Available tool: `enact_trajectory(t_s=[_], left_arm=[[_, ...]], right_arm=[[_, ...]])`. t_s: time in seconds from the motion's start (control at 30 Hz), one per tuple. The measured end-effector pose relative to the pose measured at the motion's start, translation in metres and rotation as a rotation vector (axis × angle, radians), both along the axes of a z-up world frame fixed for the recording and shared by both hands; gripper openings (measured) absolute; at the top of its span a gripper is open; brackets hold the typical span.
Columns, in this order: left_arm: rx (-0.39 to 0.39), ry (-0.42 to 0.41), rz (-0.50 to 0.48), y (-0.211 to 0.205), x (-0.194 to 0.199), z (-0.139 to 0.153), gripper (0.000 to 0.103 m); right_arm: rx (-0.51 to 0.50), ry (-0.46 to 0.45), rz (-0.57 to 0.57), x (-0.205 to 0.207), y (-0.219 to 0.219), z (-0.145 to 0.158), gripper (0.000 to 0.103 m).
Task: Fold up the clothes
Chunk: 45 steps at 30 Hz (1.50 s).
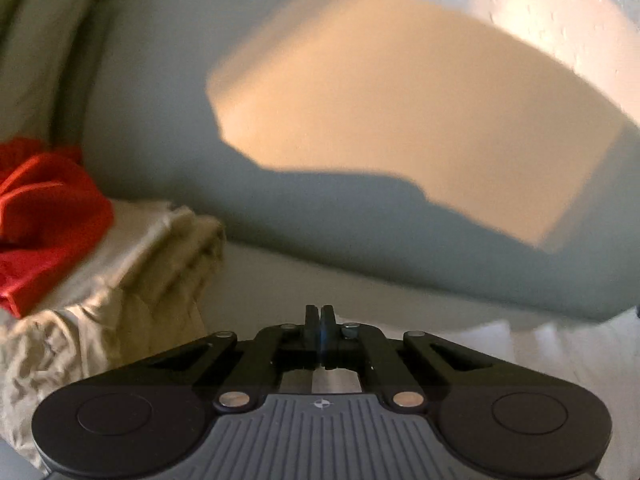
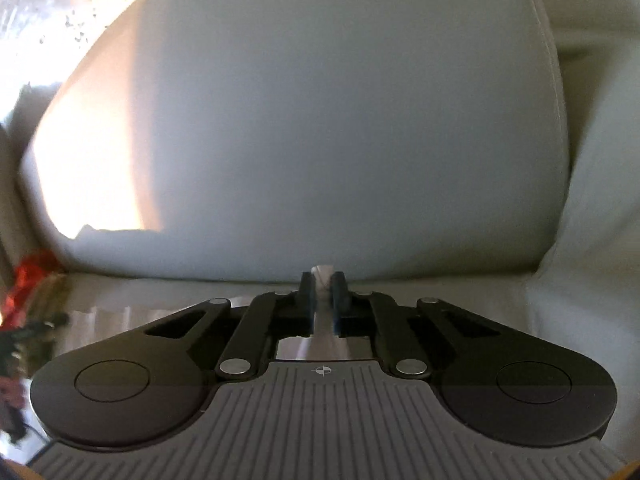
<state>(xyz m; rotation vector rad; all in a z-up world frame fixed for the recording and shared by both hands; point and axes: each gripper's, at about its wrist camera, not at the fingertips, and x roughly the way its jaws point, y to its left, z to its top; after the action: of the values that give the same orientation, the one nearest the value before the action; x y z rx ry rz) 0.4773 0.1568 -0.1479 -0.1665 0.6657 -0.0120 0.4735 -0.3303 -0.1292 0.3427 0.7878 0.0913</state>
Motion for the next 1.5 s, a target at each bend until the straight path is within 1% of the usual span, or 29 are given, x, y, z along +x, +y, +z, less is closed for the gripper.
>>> enact_trajectory(t_s=[0.07, 0.17, 0.23, 0.33, 0.37, 0.4, 0.43, 0.47, 0.5, 0.53, 0.6, 0.63, 0.67, 0.7, 0.73, 0.77, 0.8, 0.9, 0.97, 1.07, 1.1, 1.13, 1.2, 1.23, 1.27, 1.37, 1.4, 1.43, 1.5], left_arm=[[0.010, -0.030, 0.054, 0.003, -0.003, 0.002, 0.000], [0.091, -0.038, 0.128, 0.001, 0.000, -0.004, 0.000], [0.088, -0.016, 0.157, 0.006, 0.007, -0.009, 0.000], [0.092, 0.001, 0.145, 0.006, 0.008, -0.013, 0.000], [0.076, 0.023, 0.121, 0.007, 0.010, -0.014, 0.000], [0.059, 0.042, 0.104, 0.008, 0.009, -0.015, 0.008], [0.038, 0.054, 0.094, 0.009, 0.007, -0.015, 0.018], [0.023, 0.059, 0.080, 0.010, 0.004, -0.015, 0.030], [0.015, 0.052, 0.059, 0.008, 0.001, -0.015, 0.049], [0.012, 0.050, 0.038, 0.007, -0.001, -0.016, 0.050], [0.036, 0.057, 0.001, 0.001, 0.000, -0.019, 0.046], [0.060, 0.050, -0.018, -0.004, 0.001, -0.020, 0.041], [0.079, 0.044, -0.039, -0.008, 0.002, -0.020, 0.031], [0.101, 0.038, -0.055, -0.012, 0.002, -0.020, 0.000], [0.140, 0.033, -0.064, -0.018, 0.002, -0.019, 0.000], [0.193, 0.012, -0.065, -0.023, 0.000, -0.017, 0.000], [0.248, -0.022, -0.044, -0.026, -0.003, -0.016, 0.000], [0.316, -0.070, 0.067, -0.018, -0.005, -0.015, 0.000], [0.336, -0.029, 0.120, -0.009, 0.003, -0.023, 0.000], [0.363, 0.027, 0.140, -0.004, 0.008, -0.033, 0.000], [0.350, 0.035, 0.141, -0.003, 0.006, -0.032, 0.000], [0.312, 0.045, 0.140, 0.000, 0.003, -0.026, 0.000], [0.255, 0.054, 0.116, 0.003, -0.009, -0.013, 0.001], [0.239, 0.044, 0.090, 0.001, -0.022, -0.004, 0.006], [0.218, 0.032, 0.058, -0.003, -0.039, 0.007, 0.012], [0.164, 0.006, -0.031, -0.007, -0.095, 0.045, 0.026], [0.152, 0.017, -0.057, -0.007, -0.115, 0.058, 0.034], [0.136, 0.045, -0.086, -0.009, -0.134, 0.070, 0.047], [0.092, 0.108, -0.137, -0.018, -0.163, 0.084, 0.056]], right_arm=[[-0.008, -0.060, -0.078, -0.009, -0.005, 0.006, 0.003], [-0.020, -0.118, -0.216, -0.019, -0.016, 0.009, 0.000], [-0.024, -0.101, -0.288, -0.019, -0.025, 0.002, 0.000], [0.033, -0.045, -0.306, -0.017, -0.033, -0.012, 0.001], [0.087, -0.042, -0.292, -0.019, -0.035, -0.015, 0.012], [0.159, -0.033, -0.264, -0.022, -0.038, -0.017, 0.018], [0.188, -0.021, -0.227, -0.023, -0.037, -0.020, 0.039], [0.218, -0.008, -0.190, -0.024, -0.037, -0.022, 0.053], [0.248, 0.004, -0.153, -0.024, -0.036, -0.025, 0.052], [0.272, 0.016, -0.118, -0.025, -0.035, -0.027, 0.053], [0.270, 0.033, -0.066, -0.021, -0.029, -0.030, 0.049], [0.256, 0.035, -0.060, -0.018, -0.025, -0.031, 0.045], [0.246, 0.037, -0.052, -0.015, -0.021, -0.031, 0.028], [0.230, 0.046, -0.036, -0.011, -0.015, -0.033, 0.016], [0.199, 0.059, -0.016, -0.008, -0.007, -0.034, 0.006], [0.136, 0.041, -0.006, -0.009, 0.002, -0.031, 0.003], [0.074, 0.019, 0.000, -0.011, 0.011, -0.028, 0.003], [-0.046, -0.098, -0.105, -0.029, 0.017, -0.015, 0.002], [-0.064, -0.123, -0.165, -0.034, 0.014, -0.016, 0.002], [-0.125, -0.049, -0.174, -0.025, 0.024, -0.034, 0.002], [-0.158, -0.042, -0.173, -0.023, 0.030, -0.039, 0.002], [-0.186, -0.048, -0.179, -0.022, 0.035, -0.040, 0.004], [-0.192, -0.032, -0.180, -0.021, 0.041, -0.035, 0.018], [-0.177, -0.034, -0.181, -0.025, 0.041, -0.028, 0.036], [-0.166, -0.052, -0.184, -0.034, 0.041, -0.018, 0.048], [-0.114, -0.131, -0.179, -0.078, 0.038, 0.020, 0.049], [-0.084, -0.153, -0.182, -0.099, 0.036, 0.036, 0.050], [-0.052, -0.170, -0.186, -0.122, 0.034, 0.051, 0.054], [0.020, -0.184, -0.195, -0.167, 0.031, 0.078, 0.071]])
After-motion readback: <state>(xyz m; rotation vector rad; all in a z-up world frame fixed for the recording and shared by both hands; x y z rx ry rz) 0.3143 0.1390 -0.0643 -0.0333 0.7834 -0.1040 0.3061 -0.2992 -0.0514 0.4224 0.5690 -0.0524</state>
